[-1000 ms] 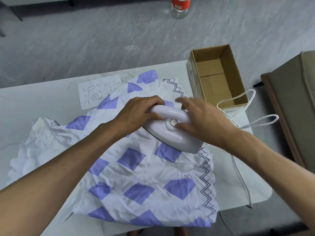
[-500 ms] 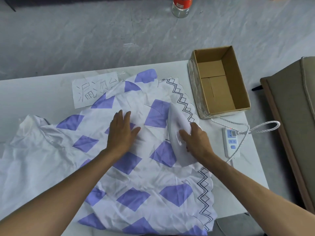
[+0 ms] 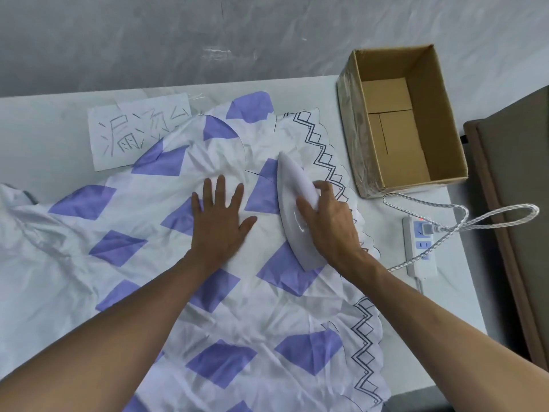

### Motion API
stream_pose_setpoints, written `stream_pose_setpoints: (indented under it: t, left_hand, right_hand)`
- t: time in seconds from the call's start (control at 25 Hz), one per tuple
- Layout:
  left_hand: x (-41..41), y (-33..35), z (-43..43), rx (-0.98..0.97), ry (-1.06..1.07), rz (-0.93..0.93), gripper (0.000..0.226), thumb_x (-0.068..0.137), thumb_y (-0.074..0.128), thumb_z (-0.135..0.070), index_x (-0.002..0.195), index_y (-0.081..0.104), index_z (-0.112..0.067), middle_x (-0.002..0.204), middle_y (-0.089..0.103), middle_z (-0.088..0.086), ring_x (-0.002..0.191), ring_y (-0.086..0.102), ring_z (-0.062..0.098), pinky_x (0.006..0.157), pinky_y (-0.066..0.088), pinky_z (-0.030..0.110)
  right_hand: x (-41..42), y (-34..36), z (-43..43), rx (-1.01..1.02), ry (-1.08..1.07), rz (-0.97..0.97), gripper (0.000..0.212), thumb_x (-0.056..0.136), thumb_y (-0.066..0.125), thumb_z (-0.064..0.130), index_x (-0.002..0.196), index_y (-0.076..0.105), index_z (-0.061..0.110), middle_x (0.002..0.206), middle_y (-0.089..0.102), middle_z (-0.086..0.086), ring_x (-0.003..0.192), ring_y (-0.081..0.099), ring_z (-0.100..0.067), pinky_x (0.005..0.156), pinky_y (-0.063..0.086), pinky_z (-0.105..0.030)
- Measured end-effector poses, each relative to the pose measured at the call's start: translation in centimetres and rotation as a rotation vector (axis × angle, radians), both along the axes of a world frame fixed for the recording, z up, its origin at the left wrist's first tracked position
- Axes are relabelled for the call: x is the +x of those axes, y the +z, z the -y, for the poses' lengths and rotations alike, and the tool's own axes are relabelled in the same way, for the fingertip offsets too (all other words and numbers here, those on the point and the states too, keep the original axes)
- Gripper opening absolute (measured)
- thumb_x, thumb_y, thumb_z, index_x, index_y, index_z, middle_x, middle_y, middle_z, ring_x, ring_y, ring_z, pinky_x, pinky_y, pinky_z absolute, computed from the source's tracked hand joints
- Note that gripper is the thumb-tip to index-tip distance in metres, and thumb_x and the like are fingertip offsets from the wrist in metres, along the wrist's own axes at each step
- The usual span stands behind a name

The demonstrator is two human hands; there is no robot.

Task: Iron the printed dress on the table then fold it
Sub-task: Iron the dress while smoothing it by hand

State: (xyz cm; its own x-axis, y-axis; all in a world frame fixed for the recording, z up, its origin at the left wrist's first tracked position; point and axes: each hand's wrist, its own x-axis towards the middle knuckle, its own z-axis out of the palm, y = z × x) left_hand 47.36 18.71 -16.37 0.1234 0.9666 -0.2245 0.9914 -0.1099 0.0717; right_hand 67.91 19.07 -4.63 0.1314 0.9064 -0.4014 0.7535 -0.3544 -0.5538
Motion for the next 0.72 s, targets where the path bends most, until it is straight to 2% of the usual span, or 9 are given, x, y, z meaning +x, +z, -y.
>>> stream_pose_setpoints:
  t: [0.12, 0.16, 0.2, 0.28, 0.36, 0.52, 0.72]
  left_hand:
    - [0.1, 1.1, -2.0, 0.131, 0.027, 0.057, 0.047, 0.094, 0.039, -0.054, 0.120, 0.056, -0.018, 0.137, 0.044, 0.017, 0.124, 0.041, 0.038, 0.103, 0.031, 0.050]
    - [0.3, 1.0, -2.9, 0.165, 0.047, 0.069, 0.047, 0.095, 0.038, -0.051, 0.120, 0.055, -0.016, 0.140, 0.041, 0.019, 0.127, 0.039, 0.038, 0.105, 0.030, 0.049]
    - [0.5, 0.6, -3.6, 0.184, 0.081, 0.078, 0.051, 0.096, 0.037, -0.050, 0.129, 0.049, -0.014, 0.146, 0.035, 0.022, 0.135, 0.032, 0.040, 0.110, 0.025, 0.051]
    - [1.0, -0.7, -4.3, 0.180, 0.135, 0.059, 0.065, 0.097, 0.031, -0.055, 0.149, 0.028, -0.016, 0.155, 0.020, 0.028, 0.144, 0.016, 0.045, 0.115, 0.014, 0.057]
    - [1.3, -2.1, -4.2, 0.172, 0.121, 0.006, 0.069, 0.098, 0.023, -0.060, 0.154, 0.016, -0.021, 0.157, 0.013, 0.029, 0.146, 0.009, 0.046, 0.115, 0.010, 0.061]
    - [1.1, -2.3, -4.1, 0.182, 0.120, 0.033, 0.070, 0.097, 0.027, -0.061, 0.155, 0.016, -0.024, 0.157, 0.012, 0.028, 0.146, 0.007, 0.045, 0.116, 0.010, 0.061]
    - [1.1, -1.6, -4.2, 0.176, 0.125, 0.034, 0.066, 0.099, 0.027, -0.056, 0.154, 0.019, -0.021, 0.158, 0.013, 0.025, 0.147, 0.009, 0.042, 0.117, 0.007, 0.058]
  right_hand:
    - [-0.6, -1.4, -0.4, 0.096, 0.203, 0.136, 0.049, 0.100, 0.041, 0.035, 0.146, 0.029, 0.022, 0.098, 0.066, -0.019, 0.084, 0.059, -0.039, 0.064, 0.036, -0.038]
    - [-0.6, -1.8, -0.5, 0.100, 0.217, 0.158, 0.049, 0.100, 0.040, 0.035, 0.146, 0.028, 0.022, 0.100, 0.067, -0.018, 0.085, 0.060, -0.038, 0.063, 0.034, -0.037]
    - [-0.6, -2.2, -0.7, 0.093, 0.209, 0.176, 0.048, 0.100, 0.039, 0.035, 0.146, 0.029, 0.023, 0.099, 0.067, -0.018, 0.084, 0.060, -0.039, 0.062, 0.033, -0.036]
    - [-0.6, -2.8, -0.6, 0.085, 0.187, 0.216, 0.046, 0.099, 0.039, 0.036, 0.143, 0.030, 0.025, 0.092, 0.067, -0.019, 0.081, 0.060, -0.040, 0.060, 0.034, -0.037]
    - [-0.8, -3.3, -0.5, 0.107, 0.182, 0.232, 0.045, 0.099, 0.039, 0.036, 0.142, 0.032, 0.026, 0.087, 0.066, -0.018, 0.076, 0.060, -0.040, 0.058, 0.037, -0.038]
    - [1.4, -3.2, -1.6, 0.099, 0.059, 0.296, 0.046, 0.099, 0.042, 0.032, 0.144, 0.034, 0.027, 0.088, 0.066, -0.019, 0.077, 0.059, -0.041, 0.059, 0.036, -0.037]
    - [3.5, -1.9, -2.6, 0.063, -0.015, 0.197, 0.048, 0.097, 0.046, 0.035, 0.143, 0.035, 0.028, 0.094, 0.067, -0.020, 0.087, 0.060, -0.042, 0.072, 0.049, -0.045]
